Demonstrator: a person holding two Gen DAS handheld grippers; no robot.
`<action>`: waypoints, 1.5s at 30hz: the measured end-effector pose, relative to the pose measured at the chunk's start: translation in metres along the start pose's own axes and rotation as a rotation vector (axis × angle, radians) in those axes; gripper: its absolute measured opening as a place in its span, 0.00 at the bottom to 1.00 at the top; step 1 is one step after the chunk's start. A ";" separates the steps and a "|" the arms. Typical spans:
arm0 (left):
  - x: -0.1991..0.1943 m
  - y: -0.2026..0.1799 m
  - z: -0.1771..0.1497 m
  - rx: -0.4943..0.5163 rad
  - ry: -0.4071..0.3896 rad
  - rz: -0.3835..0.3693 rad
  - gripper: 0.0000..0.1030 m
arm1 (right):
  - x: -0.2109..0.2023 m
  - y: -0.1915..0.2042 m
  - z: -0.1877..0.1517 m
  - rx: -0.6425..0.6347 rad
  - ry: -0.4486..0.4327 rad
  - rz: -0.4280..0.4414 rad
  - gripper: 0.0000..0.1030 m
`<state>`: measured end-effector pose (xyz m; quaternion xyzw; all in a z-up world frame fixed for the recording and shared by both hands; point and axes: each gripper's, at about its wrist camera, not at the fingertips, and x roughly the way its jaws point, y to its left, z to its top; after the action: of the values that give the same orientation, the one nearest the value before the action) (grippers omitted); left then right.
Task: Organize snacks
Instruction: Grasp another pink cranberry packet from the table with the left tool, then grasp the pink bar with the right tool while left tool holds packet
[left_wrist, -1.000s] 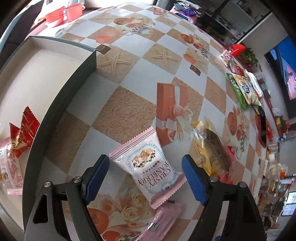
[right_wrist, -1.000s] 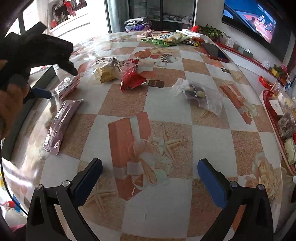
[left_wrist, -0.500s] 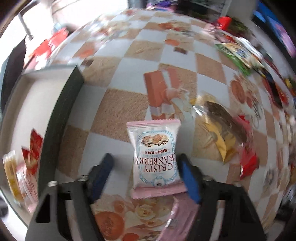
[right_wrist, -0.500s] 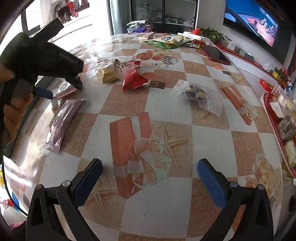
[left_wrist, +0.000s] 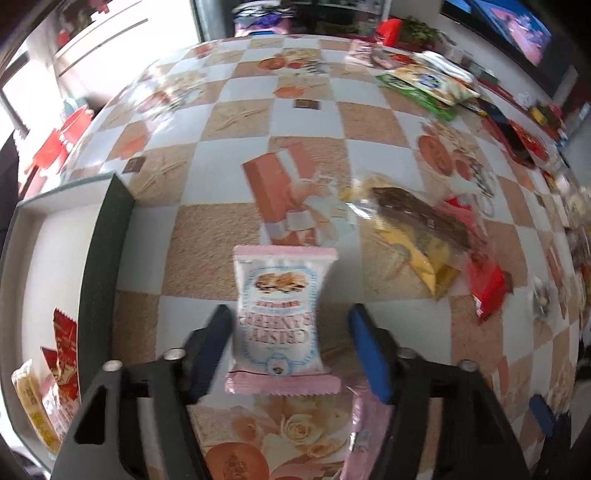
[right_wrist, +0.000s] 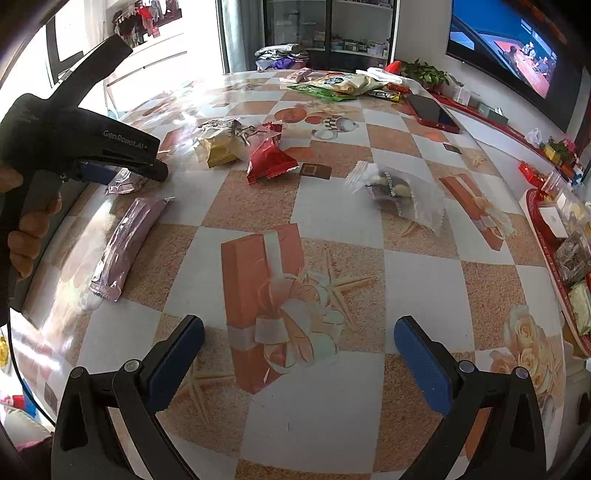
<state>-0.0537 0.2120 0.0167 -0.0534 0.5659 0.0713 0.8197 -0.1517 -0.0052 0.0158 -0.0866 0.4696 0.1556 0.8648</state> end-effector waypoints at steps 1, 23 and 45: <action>-0.002 -0.001 -0.001 0.013 0.001 -0.010 0.45 | 0.000 0.000 0.000 -0.001 0.000 0.000 1.00; -0.038 0.050 -0.107 0.035 -0.132 0.115 0.75 | 0.017 0.057 0.042 0.031 0.126 0.170 1.00; -0.044 0.031 -0.113 0.086 -0.115 -0.058 0.44 | 0.019 0.050 0.050 -0.034 0.175 0.181 0.28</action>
<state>-0.1787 0.2210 0.0172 -0.0301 0.5186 0.0261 0.8541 -0.1197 0.0597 0.0270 -0.0718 0.5464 0.2328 0.8013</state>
